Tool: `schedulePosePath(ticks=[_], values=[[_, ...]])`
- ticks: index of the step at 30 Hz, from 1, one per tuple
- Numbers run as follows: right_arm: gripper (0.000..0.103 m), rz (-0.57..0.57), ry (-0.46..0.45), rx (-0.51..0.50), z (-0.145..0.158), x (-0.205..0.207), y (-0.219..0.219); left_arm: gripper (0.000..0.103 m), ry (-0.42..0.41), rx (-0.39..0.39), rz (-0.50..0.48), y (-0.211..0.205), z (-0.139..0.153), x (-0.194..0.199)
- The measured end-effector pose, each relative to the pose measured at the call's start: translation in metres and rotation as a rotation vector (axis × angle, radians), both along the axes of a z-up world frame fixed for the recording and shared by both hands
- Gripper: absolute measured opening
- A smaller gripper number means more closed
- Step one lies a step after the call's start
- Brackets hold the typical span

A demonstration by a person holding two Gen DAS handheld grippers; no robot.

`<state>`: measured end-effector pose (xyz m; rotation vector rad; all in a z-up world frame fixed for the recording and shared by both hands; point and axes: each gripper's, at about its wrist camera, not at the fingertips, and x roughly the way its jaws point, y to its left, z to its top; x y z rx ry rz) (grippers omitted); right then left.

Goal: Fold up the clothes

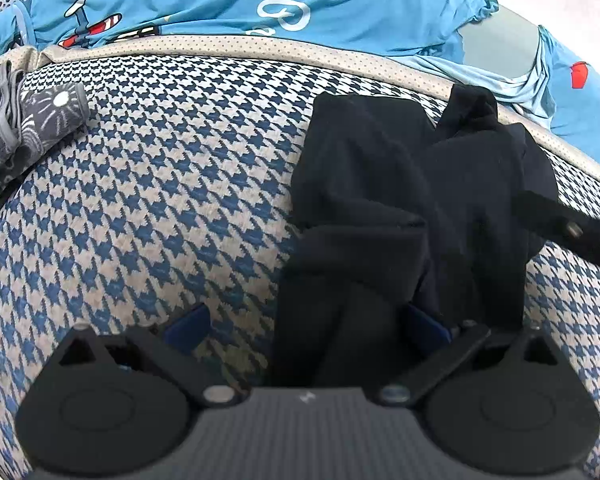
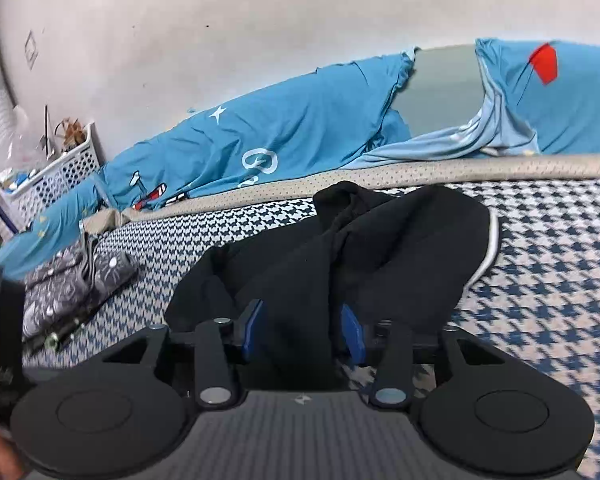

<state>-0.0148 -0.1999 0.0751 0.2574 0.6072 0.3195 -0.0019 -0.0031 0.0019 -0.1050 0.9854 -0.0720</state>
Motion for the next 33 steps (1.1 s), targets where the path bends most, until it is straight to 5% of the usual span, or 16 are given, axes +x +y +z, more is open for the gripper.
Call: schedulePosePath(ticks=[10,15,33], values=[[0.044,0.012,0.042,-0.010,-0.020,0.025,0.025,0.103,-0.003,0.031,-0.011,-0.005,-0.002,-0.002],[0.012,0.010,0.034,-0.011,-0.020,0.022,0.022,0.103,-0.014,0.030,-0.017,-0.005,0.001,-0.003],[0.005,-0.072,-0.072,-0.074,0.020,-0.038,-0.035,0.103,-0.106,-0.091,-0.049,-0.005,0.034,-0.012]])
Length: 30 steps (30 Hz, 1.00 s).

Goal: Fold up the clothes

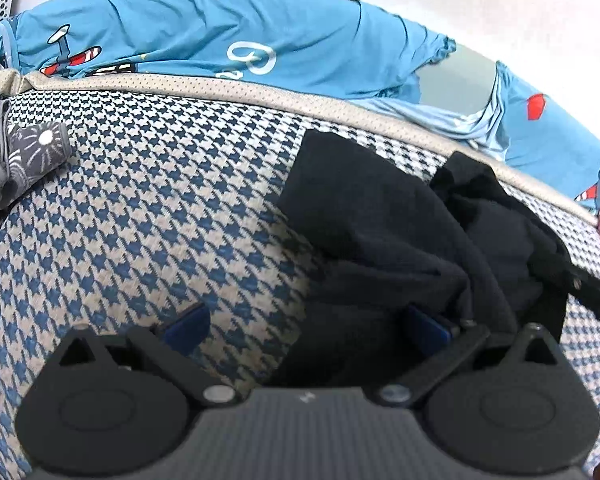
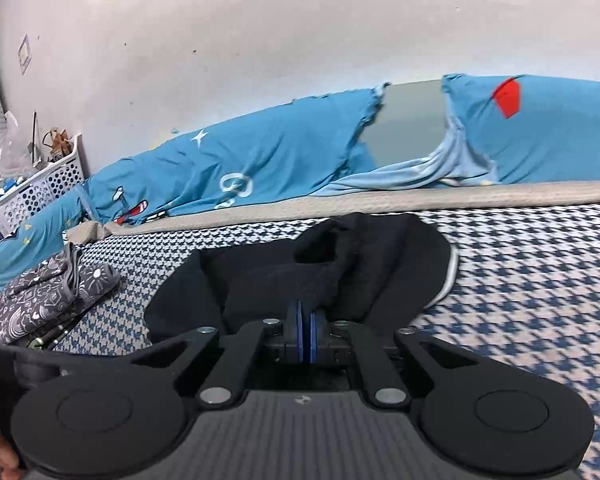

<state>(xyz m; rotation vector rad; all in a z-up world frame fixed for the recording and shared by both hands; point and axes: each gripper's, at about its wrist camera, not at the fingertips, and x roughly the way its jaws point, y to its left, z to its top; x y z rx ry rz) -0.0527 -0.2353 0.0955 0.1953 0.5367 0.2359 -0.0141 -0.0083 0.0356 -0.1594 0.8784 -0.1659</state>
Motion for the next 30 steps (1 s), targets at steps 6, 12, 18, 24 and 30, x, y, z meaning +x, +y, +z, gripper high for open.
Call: schedulePosePath(ticks=[6,12,18,24,30], values=[[0.005,-0.022,-0.002,-0.016,0.004,-0.013,-0.016,0.103,-0.006,-0.031,0.004,-0.001,0.004,-0.001],[0.005,-0.036,0.010,-0.050,0.002,-0.022,-0.024,0.103,-0.025,-0.058,0.000,-0.003,0.012,-0.003],[0.005,-0.076,0.014,-0.077,0.003,-0.031,-0.036,0.103,-0.052,-0.118,-0.011,-0.006,0.022,-0.004],[0.005,-0.125,0.020,-0.081,0.004,-0.039,-0.055,0.103,-0.049,-0.096,-0.037,-0.019,0.019,-0.004],[0.005,-0.183,0.041,-0.085,0.002,-0.044,-0.074,0.103,-0.041,-0.065,-0.053,-0.029,0.014,-0.004]])
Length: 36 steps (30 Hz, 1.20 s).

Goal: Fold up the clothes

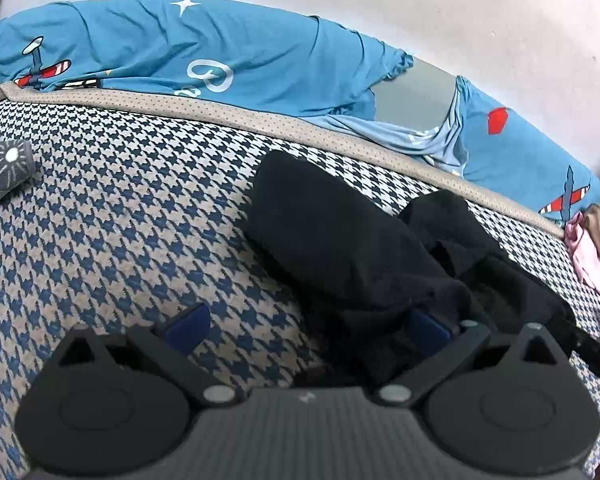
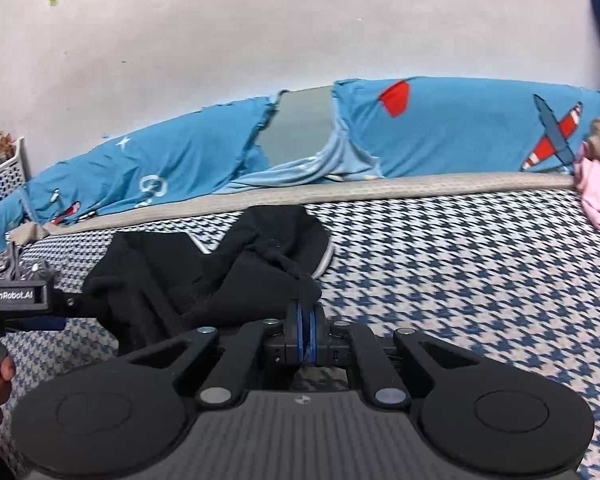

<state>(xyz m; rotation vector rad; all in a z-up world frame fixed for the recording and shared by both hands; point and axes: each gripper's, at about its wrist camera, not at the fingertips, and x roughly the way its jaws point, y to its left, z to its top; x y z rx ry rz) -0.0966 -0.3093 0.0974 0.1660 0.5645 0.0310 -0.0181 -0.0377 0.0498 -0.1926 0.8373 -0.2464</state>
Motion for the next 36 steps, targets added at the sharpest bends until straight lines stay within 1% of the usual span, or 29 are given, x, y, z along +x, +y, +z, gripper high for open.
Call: schedulePosePath(ticks=[5,8,11,13,16,17,22,24,28,32,33,36], values=[[0.005,-0.055,0.021,-0.004,-0.004,0.001,-0.013,0.103,0.011,0.020,-0.017,-0.006,-0.003,0.000],[0.005,-0.072,0.062,-0.012,-0.009,0.003,-0.016,0.103,0.019,0.024,-0.018,-0.006,-0.005,0.001],[0.005,-0.086,0.125,-0.032,-0.017,0.008,-0.016,0.103,0.025,0.030,-0.018,-0.007,-0.006,0.001],[0.005,-0.102,0.145,-0.039,-0.019,0.008,-0.017,0.103,0.026,0.035,-0.018,-0.008,-0.006,0.001],[0.006,-0.114,0.104,-0.048,-0.010,0.003,-0.019,0.103,0.025,0.042,-0.012,-0.008,-0.006,0.002],[0.009,-0.120,0.085,-0.052,-0.006,0.001,-0.019,0.103,0.025,0.042,-0.011,-0.008,-0.006,0.002],[0.011,-0.115,0.017,-0.004,0.010,-0.006,-0.021,0.103,0.019,0.071,-0.008,-0.009,-0.008,0.003],[0.012,-0.086,0.006,0.011,0.013,-0.008,-0.017,0.103,0.021,0.079,-0.005,-0.010,-0.010,0.004],[0.014,0.018,0.025,0.058,0.011,-0.009,-0.006,0.103,0.036,0.085,0.005,-0.011,-0.014,0.007],[0.023,0.123,0.051,0.097,0.004,-0.005,0.009,0.103,0.044,0.099,0.011,-0.013,-0.016,0.009],[0.029,0.146,0.057,0.101,0.003,-0.003,0.012,0.103,0.045,0.101,0.011,-0.013,-0.016,0.010],[0.040,0.194,0.074,0.111,-0.003,-0.001,0.020,0.103,0.052,0.106,0.013,-0.014,-0.016,0.012]])
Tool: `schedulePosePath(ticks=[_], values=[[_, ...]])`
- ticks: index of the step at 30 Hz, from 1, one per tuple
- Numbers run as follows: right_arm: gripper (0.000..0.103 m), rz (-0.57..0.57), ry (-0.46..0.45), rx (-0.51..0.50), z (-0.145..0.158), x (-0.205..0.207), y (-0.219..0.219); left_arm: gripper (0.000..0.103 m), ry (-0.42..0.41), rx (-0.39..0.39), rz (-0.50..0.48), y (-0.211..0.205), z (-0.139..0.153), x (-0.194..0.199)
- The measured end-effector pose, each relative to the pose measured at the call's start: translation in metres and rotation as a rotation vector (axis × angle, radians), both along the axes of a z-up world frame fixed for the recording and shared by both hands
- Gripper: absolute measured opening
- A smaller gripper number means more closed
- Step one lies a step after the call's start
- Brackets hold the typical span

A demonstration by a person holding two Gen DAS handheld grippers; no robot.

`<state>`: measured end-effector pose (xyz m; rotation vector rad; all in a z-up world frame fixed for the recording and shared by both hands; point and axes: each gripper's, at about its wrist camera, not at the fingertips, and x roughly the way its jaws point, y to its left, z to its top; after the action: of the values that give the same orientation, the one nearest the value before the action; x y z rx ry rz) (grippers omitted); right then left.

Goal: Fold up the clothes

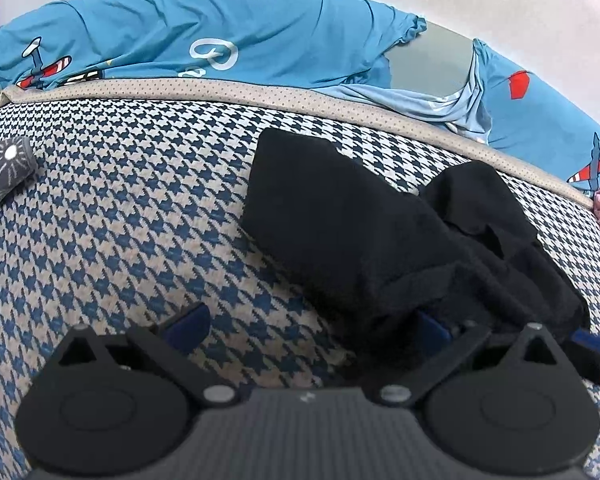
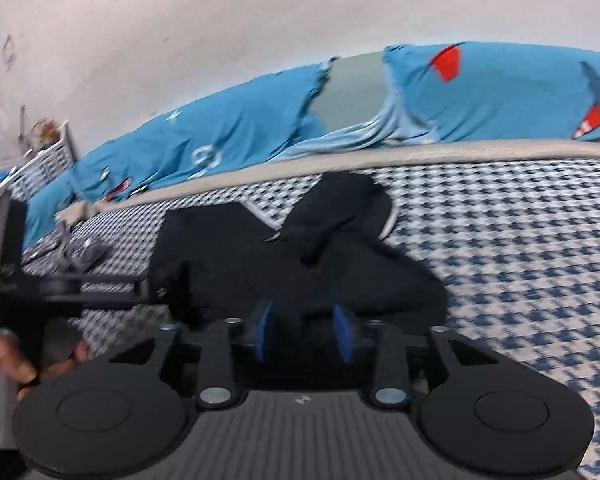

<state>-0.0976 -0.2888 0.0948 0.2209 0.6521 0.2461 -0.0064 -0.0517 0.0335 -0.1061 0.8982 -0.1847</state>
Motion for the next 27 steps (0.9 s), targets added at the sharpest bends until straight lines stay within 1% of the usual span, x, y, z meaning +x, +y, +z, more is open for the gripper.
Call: schedulePosePath(ticks=[5,7,9,11,13,14,15,16,17,18,21,27], values=[[0.051,0.029,0.060,-0.001,-0.014,0.006,0.011,0.103,0.030,-0.001,0.011,0.001,-0.003,0.005],[0.053,0.018,0.064,-0.030,-0.017,0.008,0.015,0.103,0.038,-0.003,0.015,0.002,-0.004,0.006],[0.058,0.010,0.061,-0.056,-0.020,0.010,0.020,0.103,0.040,-0.001,0.015,0.001,-0.005,0.006],[0.058,0.011,0.072,-0.047,-0.024,0.013,0.023,0.103,0.043,0.003,0.015,0.001,-0.006,0.006],[0.057,0.031,0.090,-0.018,-0.026,0.016,0.024,0.103,0.044,0.001,0.016,0.001,-0.006,0.006],[0.051,0.042,0.091,-0.012,-0.026,0.016,0.025,0.103,0.044,0.000,0.017,0.002,-0.006,0.006],[0.041,0.053,0.087,-0.012,-0.026,0.016,0.026,0.103,0.044,-0.001,0.018,0.002,-0.006,0.007],[0.036,0.062,0.077,-0.019,-0.026,0.015,0.028,0.103,0.044,-0.004,0.017,0.002,-0.006,0.007],[0.023,0.069,0.067,-0.027,-0.025,0.014,0.030,0.103,0.044,-0.007,0.017,0.003,-0.005,0.007],[0.014,0.076,0.057,-0.035,-0.024,0.013,0.032,0.103,0.043,-0.013,0.017,0.004,-0.004,0.007],[0.009,0.095,0.022,-0.040,-0.020,0.008,0.036,0.103,0.029,-0.039,0.025,0.009,0.002,0.006],[0.009,0.191,-0.057,-0.003,-0.005,-0.001,0.048,0.103,-0.039,-0.140,0.067,0.033,0.023,0.002]])
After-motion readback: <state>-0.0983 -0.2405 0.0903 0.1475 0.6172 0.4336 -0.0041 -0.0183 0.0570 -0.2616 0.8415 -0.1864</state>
